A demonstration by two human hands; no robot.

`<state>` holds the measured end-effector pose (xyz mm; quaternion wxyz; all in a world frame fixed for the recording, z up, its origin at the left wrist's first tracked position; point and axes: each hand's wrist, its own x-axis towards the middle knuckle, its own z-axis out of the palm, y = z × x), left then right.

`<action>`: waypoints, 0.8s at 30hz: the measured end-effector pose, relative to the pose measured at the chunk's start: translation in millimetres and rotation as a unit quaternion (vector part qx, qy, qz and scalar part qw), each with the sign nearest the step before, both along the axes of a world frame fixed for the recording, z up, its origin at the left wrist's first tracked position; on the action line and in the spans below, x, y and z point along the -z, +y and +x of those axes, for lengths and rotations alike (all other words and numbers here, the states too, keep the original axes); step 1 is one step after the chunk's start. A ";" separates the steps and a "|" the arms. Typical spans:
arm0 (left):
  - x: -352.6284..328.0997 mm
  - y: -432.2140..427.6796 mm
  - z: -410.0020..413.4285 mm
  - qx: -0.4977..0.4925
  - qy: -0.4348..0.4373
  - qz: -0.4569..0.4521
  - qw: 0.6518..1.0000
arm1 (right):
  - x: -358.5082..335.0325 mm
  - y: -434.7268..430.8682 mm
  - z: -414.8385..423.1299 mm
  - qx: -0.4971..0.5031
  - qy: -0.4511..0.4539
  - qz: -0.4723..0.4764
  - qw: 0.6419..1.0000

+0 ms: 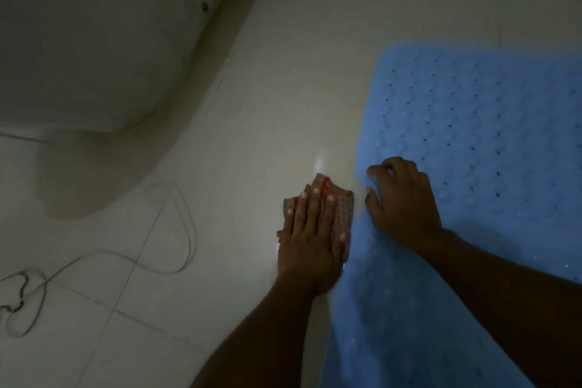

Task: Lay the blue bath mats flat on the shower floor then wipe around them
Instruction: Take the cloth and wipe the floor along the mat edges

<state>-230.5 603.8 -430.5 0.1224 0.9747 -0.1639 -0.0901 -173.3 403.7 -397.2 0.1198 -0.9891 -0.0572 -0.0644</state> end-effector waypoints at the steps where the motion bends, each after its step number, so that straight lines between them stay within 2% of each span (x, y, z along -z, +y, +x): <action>1: -0.4 -6.8 18.2 -0.002 -0.004 0.005 1.000 | 0.2 -5.0 12.8 0.009 -0.005 0.003 1.000; 7: 1.7 -41.7 113.4 -0.023 0.004 0.018 1.000 | 6.4 -50.3 98.5 0.087 -0.006 -0.008 0.996; 13: 0.2 -47.8 177.3 0.042 -0.022 0.012 0.999 | 17.0 -101.6 166.0 0.132 0.034 -0.030 0.990; 16: -1.8 -58.9 210.7 0.029 -0.008 0.028 0.999 | 28.4 -120.0 176.7 0.153 0.063 -0.043 0.985; 21: -8.6 -73.8 246.8 0.039 0.021 0.075 0.996 | 42.1 -126.1 163.4 0.128 0.021 -0.082 0.988; 24: -25.1 -83.5 248.9 0.026 0.073 0.113 0.991 | 36.7 -126.9 164.7 0.128 0.028 -0.084 0.988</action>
